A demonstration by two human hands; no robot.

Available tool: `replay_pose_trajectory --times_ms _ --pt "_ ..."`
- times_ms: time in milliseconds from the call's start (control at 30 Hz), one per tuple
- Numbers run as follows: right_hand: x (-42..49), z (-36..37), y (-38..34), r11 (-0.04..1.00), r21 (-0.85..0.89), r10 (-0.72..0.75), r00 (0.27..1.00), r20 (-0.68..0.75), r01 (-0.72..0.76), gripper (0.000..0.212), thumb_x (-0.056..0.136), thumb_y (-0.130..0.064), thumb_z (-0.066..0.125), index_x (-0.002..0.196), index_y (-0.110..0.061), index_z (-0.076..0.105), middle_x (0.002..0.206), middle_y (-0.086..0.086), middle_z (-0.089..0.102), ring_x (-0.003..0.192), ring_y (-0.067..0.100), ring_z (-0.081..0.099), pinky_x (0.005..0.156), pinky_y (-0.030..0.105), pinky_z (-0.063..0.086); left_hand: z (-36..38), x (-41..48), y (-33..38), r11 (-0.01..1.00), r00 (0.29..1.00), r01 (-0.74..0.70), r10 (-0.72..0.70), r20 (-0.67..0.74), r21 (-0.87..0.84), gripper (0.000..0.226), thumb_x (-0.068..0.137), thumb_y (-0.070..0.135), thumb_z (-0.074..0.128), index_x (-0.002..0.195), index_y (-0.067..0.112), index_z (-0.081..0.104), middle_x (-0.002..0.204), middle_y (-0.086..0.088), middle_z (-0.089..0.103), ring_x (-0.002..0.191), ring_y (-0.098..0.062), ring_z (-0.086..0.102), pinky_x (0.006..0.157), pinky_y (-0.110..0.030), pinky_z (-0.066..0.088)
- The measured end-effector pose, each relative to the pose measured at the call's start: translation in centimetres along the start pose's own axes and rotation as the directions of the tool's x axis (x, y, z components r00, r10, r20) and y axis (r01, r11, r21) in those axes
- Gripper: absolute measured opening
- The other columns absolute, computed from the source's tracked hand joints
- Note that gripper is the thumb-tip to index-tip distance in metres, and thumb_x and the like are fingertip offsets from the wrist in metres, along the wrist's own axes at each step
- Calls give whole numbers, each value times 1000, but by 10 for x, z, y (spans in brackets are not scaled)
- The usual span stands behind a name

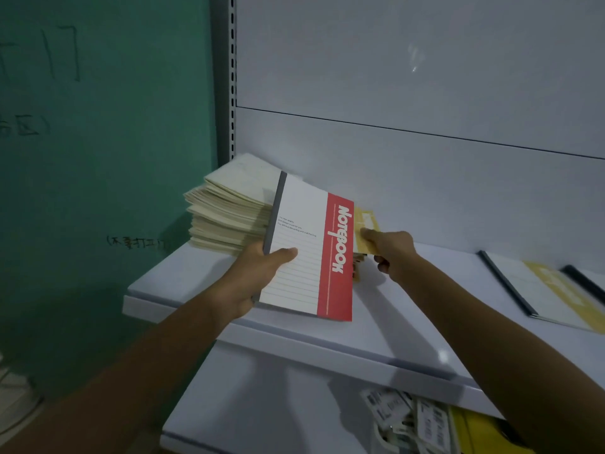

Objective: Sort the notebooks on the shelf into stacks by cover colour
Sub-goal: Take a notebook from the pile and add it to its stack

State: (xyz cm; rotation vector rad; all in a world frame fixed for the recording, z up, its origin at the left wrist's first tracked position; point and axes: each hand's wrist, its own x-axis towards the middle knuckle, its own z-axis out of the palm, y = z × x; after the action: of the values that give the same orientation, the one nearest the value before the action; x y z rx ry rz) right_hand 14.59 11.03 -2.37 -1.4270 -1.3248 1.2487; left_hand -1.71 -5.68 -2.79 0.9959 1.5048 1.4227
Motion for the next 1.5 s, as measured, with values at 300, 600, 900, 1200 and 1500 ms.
replay_pose_trajectory --times_ms 300,600,900,1200,1500 --pt "-27 -55 -3 960 21 -278 956 -93 281 13 97 -16 53 108 -12 48 109 7 58 93 26 61 71 37 54 31 3 1 996 999 29 -31 -17 -86 22 92 17 61 115 18 61 106 -5 70 97 -24 67 90 -42 53" --pt "-62 -206 20 914 -62 -403 886 -230 400 8 98 -21 50 102 -14 50 103 2 59 88 21 62 70 33 53 151 -14 11 996 998 -1 7 69 -88 21 94 8 52 113 15 58 106 -8 67 93 -26 65 77 -36 55" --pt "-105 -389 65 938 -43 -334 863 -378 344 14 98 -24 51 108 -15 49 109 3 58 91 21 61 69 31 52 310 -68 17 997 971 -5 23 239 -77 25 95 10 50 119 10 57 110 -10 67 93 -26 65 74 -35 56" --pt "-117 -492 105 965 62 -203 875 -439 255 17 97 -24 54 110 -13 51 111 8 59 93 25 60 64 33 52 407 -107 13 998 943 25 -4 332 -60 27 96 11 50 122 10 54 112 -9 66 96 -23 64 71 -30 55" --pt "-73 -502 97 959 99 -187 855 -483 265 14 96 -22 54 107 -15 50 109 7 59 92 24 60 77 40 54 423 -62 22 999 960 9 4 280 -46 27 94 9 49 119 11 57 105 -5 68 90 -21 65 70 -30 54"
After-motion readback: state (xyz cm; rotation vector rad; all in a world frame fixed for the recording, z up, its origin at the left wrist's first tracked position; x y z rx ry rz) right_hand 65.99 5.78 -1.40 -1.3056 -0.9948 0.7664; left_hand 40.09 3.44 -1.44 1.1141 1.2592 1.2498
